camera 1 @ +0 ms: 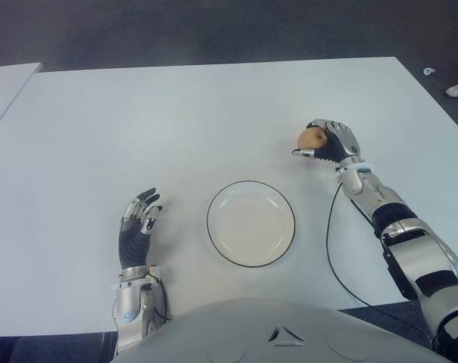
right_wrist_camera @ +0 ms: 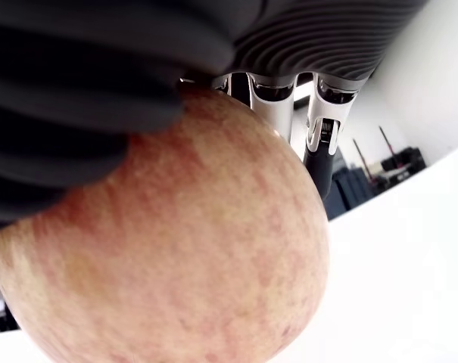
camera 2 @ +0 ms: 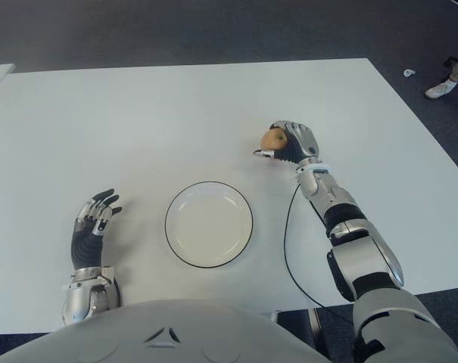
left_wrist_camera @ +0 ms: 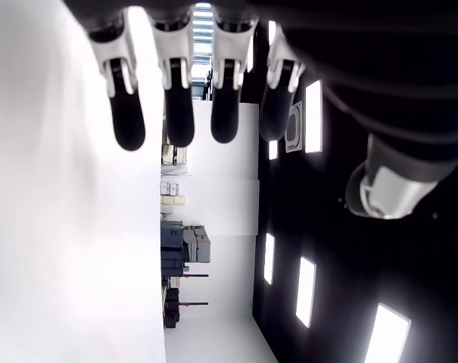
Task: Put the apples into the plate.
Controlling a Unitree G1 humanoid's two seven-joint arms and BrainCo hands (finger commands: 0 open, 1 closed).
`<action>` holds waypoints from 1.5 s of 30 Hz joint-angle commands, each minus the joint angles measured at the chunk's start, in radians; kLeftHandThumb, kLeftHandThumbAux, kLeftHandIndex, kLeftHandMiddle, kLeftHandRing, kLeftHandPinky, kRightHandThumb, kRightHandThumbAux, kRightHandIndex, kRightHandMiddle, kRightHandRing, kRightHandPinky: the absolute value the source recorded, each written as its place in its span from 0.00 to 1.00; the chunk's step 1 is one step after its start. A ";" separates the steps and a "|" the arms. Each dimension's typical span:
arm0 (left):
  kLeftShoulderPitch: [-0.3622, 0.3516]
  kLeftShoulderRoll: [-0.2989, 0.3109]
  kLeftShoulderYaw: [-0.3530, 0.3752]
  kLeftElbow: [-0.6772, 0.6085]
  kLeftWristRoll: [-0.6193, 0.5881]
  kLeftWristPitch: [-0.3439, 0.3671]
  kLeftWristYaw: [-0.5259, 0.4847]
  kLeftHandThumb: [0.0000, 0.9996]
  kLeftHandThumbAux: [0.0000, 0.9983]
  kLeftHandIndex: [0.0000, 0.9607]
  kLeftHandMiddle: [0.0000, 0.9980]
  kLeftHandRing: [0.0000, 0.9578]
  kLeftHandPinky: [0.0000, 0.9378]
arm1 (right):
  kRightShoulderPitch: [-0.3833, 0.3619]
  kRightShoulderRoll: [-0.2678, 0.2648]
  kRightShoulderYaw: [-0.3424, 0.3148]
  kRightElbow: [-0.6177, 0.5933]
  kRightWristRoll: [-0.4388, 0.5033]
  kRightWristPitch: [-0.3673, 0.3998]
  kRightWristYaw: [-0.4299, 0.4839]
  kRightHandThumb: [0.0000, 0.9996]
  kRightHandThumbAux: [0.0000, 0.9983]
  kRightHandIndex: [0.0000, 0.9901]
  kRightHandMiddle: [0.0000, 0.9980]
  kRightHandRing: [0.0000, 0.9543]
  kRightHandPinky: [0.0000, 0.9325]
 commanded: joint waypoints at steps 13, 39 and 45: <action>-0.027 0.008 -0.002 0.085 0.004 -0.008 -0.013 0.29 0.51 0.25 0.22 0.25 0.31 | 0.125 -0.017 -0.102 -0.360 0.036 0.047 0.115 0.92 0.68 0.87 0.88 0.89 0.83; -0.043 0.010 -0.008 0.119 0.015 -0.058 -0.020 0.29 0.50 0.26 0.21 0.24 0.31 | 0.304 0.067 -0.041 -0.657 -0.046 0.080 0.221 0.96 0.67 0.89 0.88 0.90 0.89; -0.046 0.015 -0.009 0.126 0.013 -0.061 -0.025 0.29 0.50 0.26 0.21 0.25 0.32 | 0.320 0.087 -0.013 -0.688 -0.090 0.041 0.207 0.95 0.68 0.89 0.89 0.91 0.92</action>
